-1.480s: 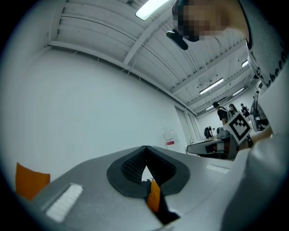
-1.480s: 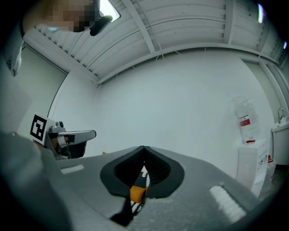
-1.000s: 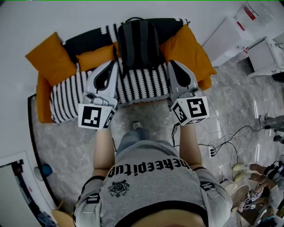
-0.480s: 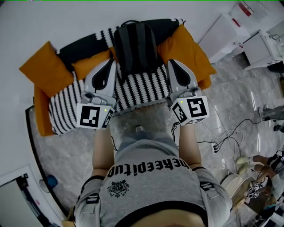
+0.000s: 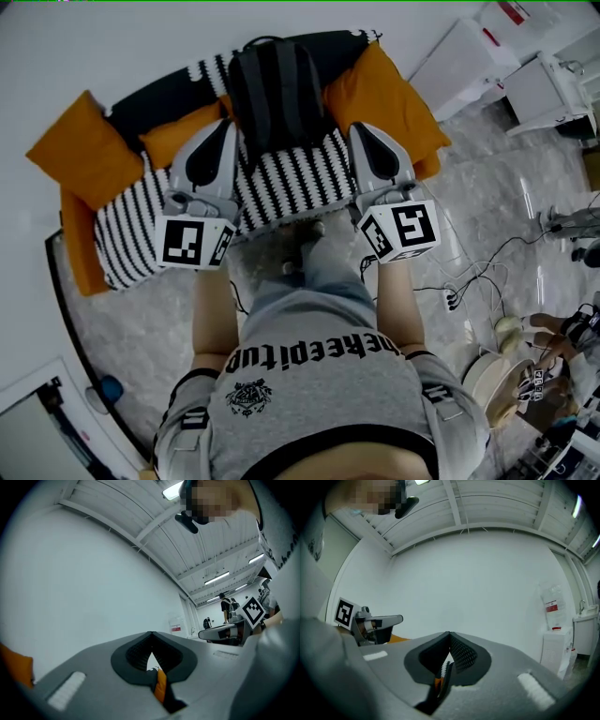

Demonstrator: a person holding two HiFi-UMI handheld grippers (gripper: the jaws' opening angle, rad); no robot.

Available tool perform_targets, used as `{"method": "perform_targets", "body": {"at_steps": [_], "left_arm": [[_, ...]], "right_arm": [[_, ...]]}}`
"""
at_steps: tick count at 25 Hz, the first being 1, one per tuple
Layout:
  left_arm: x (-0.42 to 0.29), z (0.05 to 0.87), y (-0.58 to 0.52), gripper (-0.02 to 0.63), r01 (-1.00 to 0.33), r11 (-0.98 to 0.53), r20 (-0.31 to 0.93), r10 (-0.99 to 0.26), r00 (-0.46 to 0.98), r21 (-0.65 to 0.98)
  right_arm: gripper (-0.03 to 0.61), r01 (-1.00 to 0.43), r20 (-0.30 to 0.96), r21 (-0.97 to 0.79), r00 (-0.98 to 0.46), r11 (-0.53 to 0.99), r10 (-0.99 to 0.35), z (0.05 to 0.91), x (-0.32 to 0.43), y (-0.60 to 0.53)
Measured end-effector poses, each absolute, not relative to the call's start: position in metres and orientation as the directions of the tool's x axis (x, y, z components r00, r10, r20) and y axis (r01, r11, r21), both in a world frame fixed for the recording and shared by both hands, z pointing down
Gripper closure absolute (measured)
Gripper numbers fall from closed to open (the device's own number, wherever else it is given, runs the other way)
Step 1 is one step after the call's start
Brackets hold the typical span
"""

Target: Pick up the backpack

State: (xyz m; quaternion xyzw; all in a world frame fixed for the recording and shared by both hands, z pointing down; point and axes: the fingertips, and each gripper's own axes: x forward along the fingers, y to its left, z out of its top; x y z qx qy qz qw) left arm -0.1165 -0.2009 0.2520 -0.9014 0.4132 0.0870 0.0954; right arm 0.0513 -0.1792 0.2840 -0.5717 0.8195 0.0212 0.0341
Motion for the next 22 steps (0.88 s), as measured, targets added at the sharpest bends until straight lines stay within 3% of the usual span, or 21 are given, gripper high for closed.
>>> {"method": "perform_targets", "body": {"at_steps": [22], "left_arm": [[-0.102, 0.247, -0.306, 0.6, -0.828, -0.551, -0.229, -0.797, 0.559, -0.104]], "right_arm": [[0.575, -0.893, -0.055, -0.012, -0.449, 0.45, -0.892, 0.286, 0.065, -0.307]]}}
